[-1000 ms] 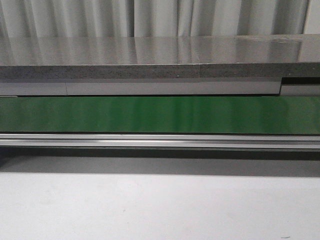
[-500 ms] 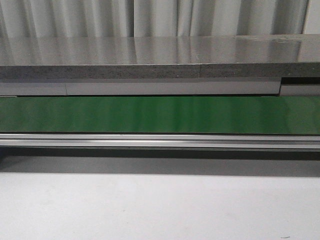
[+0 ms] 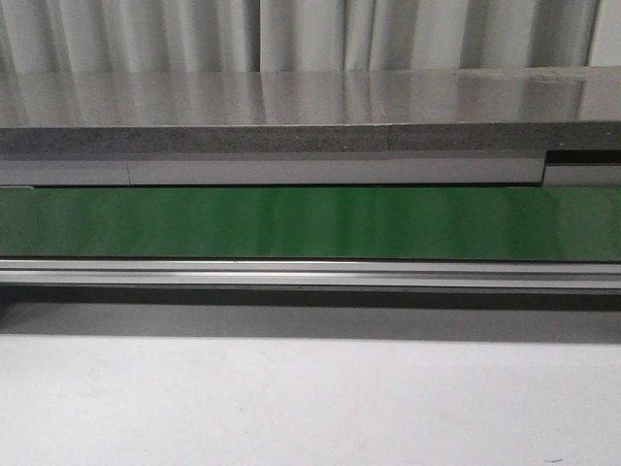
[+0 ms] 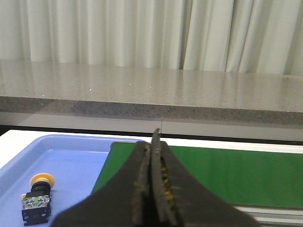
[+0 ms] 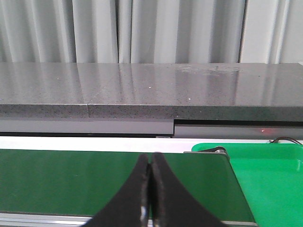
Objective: Move button from right to left
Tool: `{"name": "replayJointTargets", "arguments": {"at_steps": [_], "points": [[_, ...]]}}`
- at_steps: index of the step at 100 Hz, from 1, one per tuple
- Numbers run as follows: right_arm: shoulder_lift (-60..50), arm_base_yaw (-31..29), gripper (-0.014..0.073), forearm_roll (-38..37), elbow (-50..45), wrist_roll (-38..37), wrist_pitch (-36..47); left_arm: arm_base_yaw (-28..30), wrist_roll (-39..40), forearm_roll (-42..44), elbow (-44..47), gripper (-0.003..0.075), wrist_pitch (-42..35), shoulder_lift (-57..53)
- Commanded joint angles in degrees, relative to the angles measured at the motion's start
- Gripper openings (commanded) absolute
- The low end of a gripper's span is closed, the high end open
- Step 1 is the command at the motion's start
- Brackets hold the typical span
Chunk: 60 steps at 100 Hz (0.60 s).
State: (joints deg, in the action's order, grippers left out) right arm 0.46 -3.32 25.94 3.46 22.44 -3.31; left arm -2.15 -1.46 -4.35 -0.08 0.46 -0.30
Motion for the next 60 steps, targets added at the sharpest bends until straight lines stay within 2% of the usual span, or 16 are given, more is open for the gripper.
{"name": "replayJointTargets", "arguments": {"at_steps": [1, 60], "points": [[0.43, 0.08, -0.0059, 0.43, 1.54, 0.43, 3.91, 0.13, 0.65, 0.04, 2.62, -0.0020, -4.30, -1.80], [0.44, -0.08, -0.0059, -0.03, 1.54, 0.43, 4.47, 0.13, 0.65, 0.04, 2.62, -0.0020, -4.30, -1.80]]}}
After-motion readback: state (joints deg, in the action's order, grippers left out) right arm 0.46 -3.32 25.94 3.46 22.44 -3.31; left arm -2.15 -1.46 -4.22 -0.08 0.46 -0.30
